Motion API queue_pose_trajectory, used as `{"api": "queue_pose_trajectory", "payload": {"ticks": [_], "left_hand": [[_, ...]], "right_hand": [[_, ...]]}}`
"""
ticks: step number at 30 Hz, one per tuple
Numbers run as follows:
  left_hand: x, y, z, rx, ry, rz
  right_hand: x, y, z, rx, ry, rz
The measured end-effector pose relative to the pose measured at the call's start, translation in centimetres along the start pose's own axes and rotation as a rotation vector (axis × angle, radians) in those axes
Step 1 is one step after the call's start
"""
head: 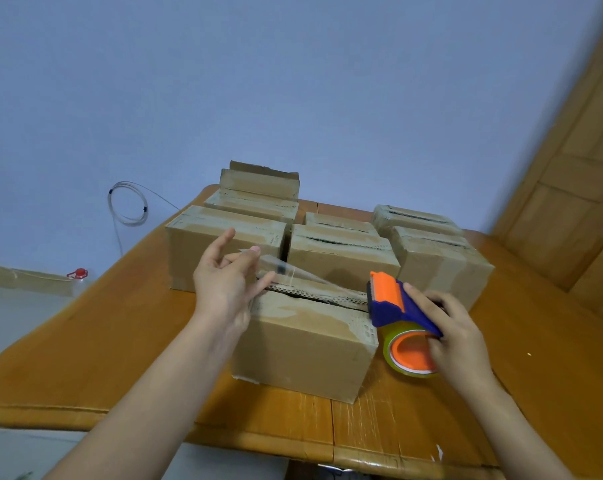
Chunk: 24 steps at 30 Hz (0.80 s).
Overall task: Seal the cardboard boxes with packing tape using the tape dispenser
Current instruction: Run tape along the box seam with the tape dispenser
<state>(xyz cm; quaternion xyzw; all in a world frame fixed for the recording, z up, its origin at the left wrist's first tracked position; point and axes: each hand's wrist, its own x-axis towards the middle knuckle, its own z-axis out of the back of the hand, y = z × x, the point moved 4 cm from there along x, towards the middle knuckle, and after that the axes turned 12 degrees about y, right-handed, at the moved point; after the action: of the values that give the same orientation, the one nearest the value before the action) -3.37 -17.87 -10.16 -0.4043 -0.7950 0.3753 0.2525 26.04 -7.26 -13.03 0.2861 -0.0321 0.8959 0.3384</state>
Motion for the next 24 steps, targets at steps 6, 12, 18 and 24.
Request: {"api": "queue_pose_trajectory", "payload": {"ticks": [6,12,18,24], "left_hand": [[0.3,-1.1,1.0,0.473,0.023,-0.159],[-0.2,-1.9,1.3,0.791,0.063,-0.281],[0.6,-1.6,1.9,0.811,0.095,-0.162],[1.1,-1.1,2.3,0.808,0.106,-0.06]], "right_hand": [[0.1,0.1,0.1,-0.021,-0.009,0.009],[0.1,-0.2,0.0,-0.048,0.018,0.0],[0.2,-0.1,0.1,-0.032,0.024,0.006],[0.2,-0.1,0.1,-0.034,0.015,0.013]]}}
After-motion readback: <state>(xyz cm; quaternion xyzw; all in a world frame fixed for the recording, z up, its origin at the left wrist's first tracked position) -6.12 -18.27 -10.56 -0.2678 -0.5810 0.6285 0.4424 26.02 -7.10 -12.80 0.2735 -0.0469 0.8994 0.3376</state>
